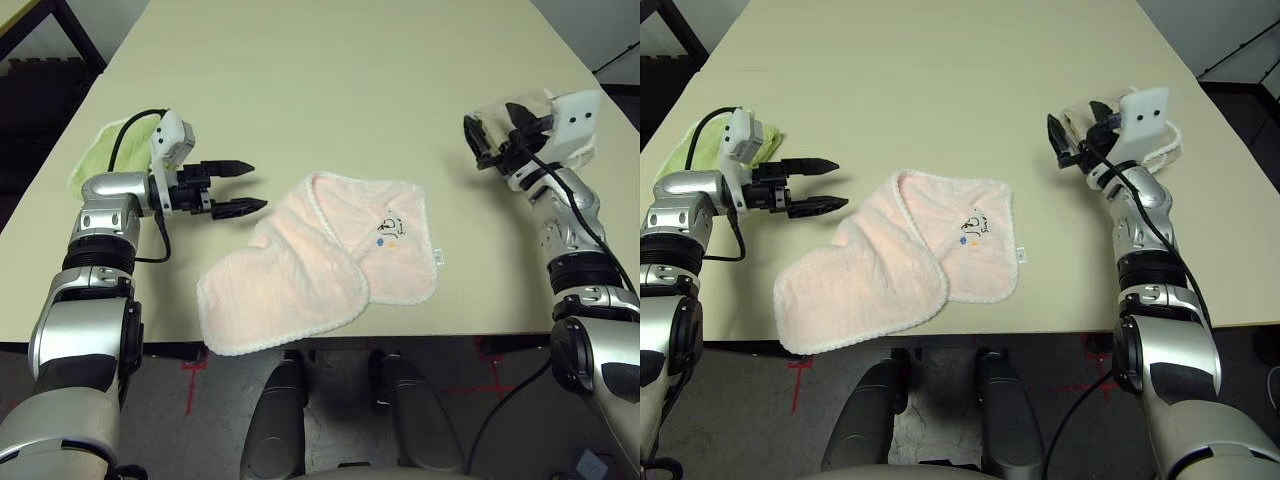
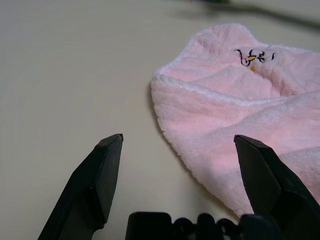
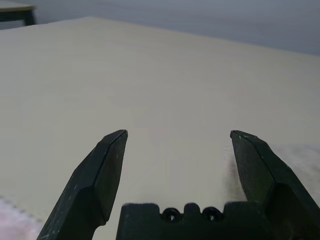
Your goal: Fold the towel and set it aside.
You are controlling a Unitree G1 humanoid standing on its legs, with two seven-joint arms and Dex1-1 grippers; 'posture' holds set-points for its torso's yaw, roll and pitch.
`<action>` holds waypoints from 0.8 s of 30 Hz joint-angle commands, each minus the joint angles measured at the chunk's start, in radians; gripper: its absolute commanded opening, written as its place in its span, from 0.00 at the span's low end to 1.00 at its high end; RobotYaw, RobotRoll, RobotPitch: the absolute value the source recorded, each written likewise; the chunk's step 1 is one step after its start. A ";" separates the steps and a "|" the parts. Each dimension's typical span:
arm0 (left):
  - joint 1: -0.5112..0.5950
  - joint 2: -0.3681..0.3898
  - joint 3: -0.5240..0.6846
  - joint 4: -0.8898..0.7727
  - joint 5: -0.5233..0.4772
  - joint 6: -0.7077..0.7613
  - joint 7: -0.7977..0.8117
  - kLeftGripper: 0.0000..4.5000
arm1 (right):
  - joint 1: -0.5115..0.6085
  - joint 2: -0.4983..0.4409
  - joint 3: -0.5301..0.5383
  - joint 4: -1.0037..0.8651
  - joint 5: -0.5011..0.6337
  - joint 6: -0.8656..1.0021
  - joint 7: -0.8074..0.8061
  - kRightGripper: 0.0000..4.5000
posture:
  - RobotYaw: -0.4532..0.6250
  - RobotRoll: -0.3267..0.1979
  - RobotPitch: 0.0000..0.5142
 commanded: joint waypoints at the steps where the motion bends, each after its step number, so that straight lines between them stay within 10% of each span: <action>1: 0.014 0.011 0.019 -0.019 -0.013 -0.027 -0.028 1.00 | -0.018 -0.021 0.022 -0.033 0.024 0.099 0.084 0.99 | 0.41 0.62 0.37; 24: 0.110 -0.005 0.062 -0.223 -0.120 -0.001 -0.119 1.00 | -0.215 -0.114 0.288 -0.244 -0.045 1.023 0.285 0.99 | 0.42 0.62 0.37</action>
